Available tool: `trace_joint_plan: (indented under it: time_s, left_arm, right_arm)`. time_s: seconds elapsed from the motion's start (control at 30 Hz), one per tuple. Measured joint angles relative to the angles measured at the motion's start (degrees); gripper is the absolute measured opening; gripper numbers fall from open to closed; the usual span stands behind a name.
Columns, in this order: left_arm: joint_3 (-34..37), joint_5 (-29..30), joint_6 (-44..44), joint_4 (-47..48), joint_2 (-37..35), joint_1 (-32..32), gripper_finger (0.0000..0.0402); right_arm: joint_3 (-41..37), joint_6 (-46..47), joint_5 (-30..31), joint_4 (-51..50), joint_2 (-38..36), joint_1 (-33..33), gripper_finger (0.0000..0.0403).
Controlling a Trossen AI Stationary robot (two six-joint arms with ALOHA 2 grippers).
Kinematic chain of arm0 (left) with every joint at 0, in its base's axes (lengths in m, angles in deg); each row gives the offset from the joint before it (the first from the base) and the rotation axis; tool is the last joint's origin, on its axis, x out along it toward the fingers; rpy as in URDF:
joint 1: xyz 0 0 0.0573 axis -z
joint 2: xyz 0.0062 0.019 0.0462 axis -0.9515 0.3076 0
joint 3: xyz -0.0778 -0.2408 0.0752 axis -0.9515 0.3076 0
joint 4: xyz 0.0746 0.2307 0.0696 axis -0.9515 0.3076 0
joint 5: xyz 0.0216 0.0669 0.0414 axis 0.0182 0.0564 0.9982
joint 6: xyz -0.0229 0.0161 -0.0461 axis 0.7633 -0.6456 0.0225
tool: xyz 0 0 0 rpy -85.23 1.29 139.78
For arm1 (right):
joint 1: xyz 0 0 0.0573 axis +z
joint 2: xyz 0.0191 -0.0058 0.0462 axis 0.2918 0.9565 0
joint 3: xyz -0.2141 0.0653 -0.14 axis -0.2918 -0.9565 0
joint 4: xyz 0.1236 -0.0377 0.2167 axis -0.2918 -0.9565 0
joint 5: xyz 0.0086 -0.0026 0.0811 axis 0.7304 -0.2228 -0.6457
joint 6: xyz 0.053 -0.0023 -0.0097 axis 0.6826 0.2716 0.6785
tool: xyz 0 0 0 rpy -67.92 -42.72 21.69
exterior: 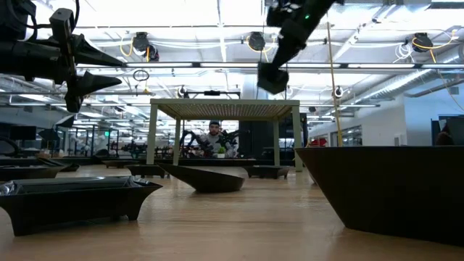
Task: Pick & Place Mini shaped plates
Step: Put the black distorted square plate on the shelf, then stack the black distorted square plate on top of the other black distorted square plate on the shelf
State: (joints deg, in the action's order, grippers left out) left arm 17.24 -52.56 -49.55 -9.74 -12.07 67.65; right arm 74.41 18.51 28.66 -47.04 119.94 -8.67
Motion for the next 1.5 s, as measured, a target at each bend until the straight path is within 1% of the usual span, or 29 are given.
trace_joint_plan:
  time_s: [0.3,0.6,0.77,0.93,1.17,1.33,1.43,1.5]
  left_arm:
    - [0.0,0.0,0.0,0.0,-0.01,0.0,0.0182]
    - [-0.01,0.0,0.0,0.0,-0.02,-0.01,0.0182]
    - [0.0,0.0,0.0,0.0,-0.02,-0.01,0.0182]
    - [-0.01,0.0,0.0,0.0,-0.02,0.01,0.0182]
    - [0.01,0.0,0.0,0.0,0.0,-0.01,0.0182]
    - [0.0,0.0,0.0,0.01,0.0,-0.01,0.0182]
    - [-0.01,0.01,0.0,0.01,-0.01,0.0,0.0182]
    - [0.01,0.0,0.0,0.0,-0.02,0.01,0.0182]
  right_arm:
    - [0.06,-1.23,0.07,0.45,5.44,0.25,0.0]
    - [0.08,-0.18,0.02,1.1,6.63,0.3,0.0005]
    - [0.08,0.83,-0.11,1.87,6.41,0.75,0.0034]
    - [0.08,1.29,0.02,2.96,6.26,2.03,0.0081]
    - [0.08,5.55,0.06,4.69,5.14,3.69,0.0141]
    - [0.07,6.97,0.34,4.13,1.01,5.37,0.016]
    - [0.07,7.78,0.39,2.77,-2.74,6.42,0.0161]
    - [0.08,10.22,0.39,2.19,-5.17,7.31,0.016]
